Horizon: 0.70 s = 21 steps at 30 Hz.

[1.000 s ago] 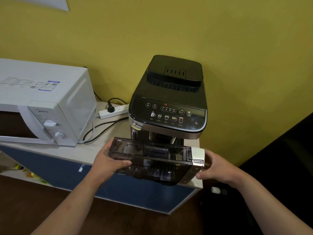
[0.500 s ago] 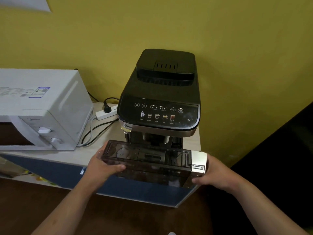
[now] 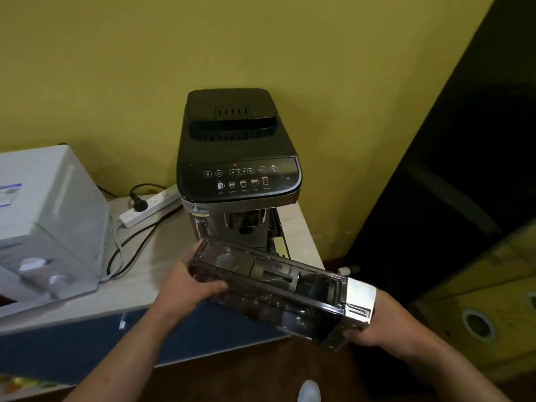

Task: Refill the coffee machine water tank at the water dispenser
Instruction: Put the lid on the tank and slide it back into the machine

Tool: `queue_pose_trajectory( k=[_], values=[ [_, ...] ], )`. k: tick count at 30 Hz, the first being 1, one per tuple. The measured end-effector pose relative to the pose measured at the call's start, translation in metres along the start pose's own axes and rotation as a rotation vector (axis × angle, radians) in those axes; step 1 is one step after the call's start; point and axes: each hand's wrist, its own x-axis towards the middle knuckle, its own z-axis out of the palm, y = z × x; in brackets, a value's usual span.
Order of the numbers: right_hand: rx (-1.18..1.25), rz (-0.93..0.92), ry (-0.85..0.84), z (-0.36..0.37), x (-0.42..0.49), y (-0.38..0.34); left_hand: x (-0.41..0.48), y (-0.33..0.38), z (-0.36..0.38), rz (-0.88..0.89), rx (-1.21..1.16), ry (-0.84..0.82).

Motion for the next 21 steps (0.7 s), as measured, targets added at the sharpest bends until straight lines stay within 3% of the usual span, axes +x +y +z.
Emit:
queue_pose_trajectory(
  k=[4,9,14,21],
  values=[
    [0.017,0.036,0.172,0.019,-0.040,0.015,-0.009,0.006,0.024,0.040,-0.005,0.022],
    [0.028,0.113,0.406,0.040,-0.070,0.028,-0.012,0.017,0.071,0.157,-0.010,-0.067],
    [0.112,0.209,0.525,0.058,-0.078,0.035,-0.006,0.045,0.120,-0.003,-0.285,-0.141],
    [0.337,0.330,0.671,0.092,-0.064,0.028,0.008,0.065,0.159,-0.005,-0.115,-0.072]
  ],
)
